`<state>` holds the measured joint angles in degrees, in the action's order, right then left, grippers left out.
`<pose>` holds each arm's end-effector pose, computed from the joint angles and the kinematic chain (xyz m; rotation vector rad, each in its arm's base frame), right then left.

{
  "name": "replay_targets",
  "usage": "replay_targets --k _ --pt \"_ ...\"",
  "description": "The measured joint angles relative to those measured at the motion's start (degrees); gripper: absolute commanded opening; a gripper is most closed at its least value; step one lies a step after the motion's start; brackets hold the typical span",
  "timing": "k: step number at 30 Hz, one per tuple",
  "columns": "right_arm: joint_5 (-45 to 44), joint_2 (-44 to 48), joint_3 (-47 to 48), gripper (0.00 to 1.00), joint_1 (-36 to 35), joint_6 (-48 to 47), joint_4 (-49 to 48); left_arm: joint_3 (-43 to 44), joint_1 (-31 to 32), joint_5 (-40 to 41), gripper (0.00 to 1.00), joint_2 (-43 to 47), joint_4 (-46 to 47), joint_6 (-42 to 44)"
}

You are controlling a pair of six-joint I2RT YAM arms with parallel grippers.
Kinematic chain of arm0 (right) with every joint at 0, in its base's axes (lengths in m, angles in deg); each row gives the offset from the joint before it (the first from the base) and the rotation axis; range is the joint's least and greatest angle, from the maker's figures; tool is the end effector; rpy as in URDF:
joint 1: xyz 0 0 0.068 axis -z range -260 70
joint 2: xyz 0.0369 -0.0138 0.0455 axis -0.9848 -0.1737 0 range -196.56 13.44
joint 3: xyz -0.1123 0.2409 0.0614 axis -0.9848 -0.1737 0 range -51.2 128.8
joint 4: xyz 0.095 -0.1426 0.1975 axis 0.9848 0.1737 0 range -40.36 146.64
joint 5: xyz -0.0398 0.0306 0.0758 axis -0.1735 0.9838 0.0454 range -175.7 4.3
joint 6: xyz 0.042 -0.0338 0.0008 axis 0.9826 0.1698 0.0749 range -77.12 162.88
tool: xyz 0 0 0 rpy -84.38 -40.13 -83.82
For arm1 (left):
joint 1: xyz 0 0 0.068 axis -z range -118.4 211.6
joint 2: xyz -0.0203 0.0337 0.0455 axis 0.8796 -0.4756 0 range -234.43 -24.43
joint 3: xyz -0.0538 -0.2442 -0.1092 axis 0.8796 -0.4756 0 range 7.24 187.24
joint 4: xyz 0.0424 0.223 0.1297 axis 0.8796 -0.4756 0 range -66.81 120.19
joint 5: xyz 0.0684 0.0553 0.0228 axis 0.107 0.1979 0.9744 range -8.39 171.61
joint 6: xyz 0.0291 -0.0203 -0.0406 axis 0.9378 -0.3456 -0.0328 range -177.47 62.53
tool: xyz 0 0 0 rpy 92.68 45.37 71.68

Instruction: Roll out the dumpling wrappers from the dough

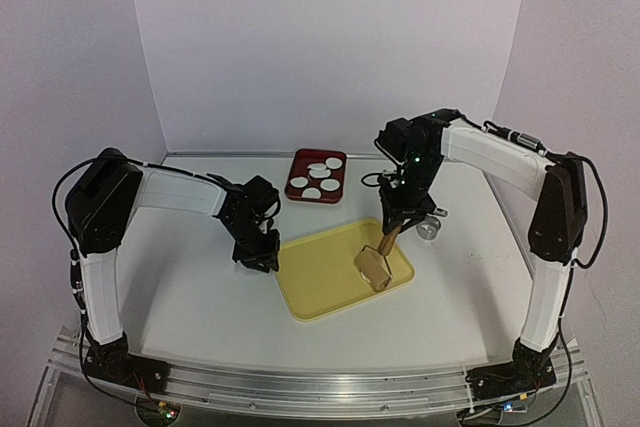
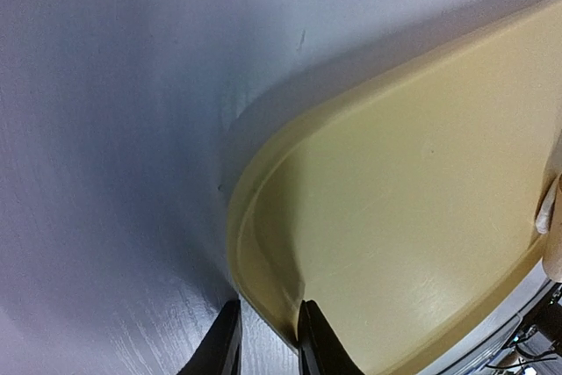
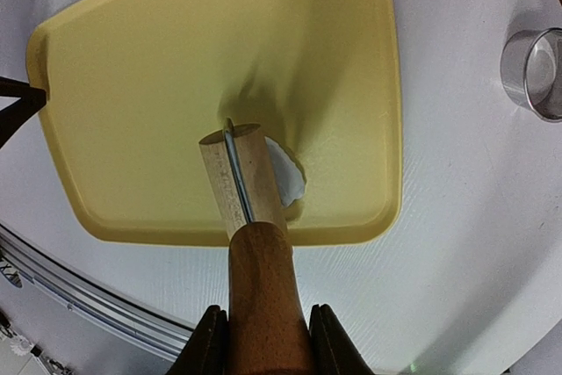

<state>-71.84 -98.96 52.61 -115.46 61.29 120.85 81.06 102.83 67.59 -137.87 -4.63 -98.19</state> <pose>0.3135 0.2339 0.2734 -0.4863 3.0206 0.4551 0.2809 -0.2577 0.1411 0.0647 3.0465 -0.5560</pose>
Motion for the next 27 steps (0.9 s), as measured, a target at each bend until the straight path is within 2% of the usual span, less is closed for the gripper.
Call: replay_targets --k 5,27 --pt "-1.0 -0.1 -0.1 0.0 0.0 1.8 -0.1 0.0 0.1 -0.4 0.0 -0.5 1.0 -1.5" --pt "0.0 3.3 -10.7 0.0 0.8 6.1 -9.3 0.1 -0.1 -0.3 0.0 -0.6 1.8 -3.5"
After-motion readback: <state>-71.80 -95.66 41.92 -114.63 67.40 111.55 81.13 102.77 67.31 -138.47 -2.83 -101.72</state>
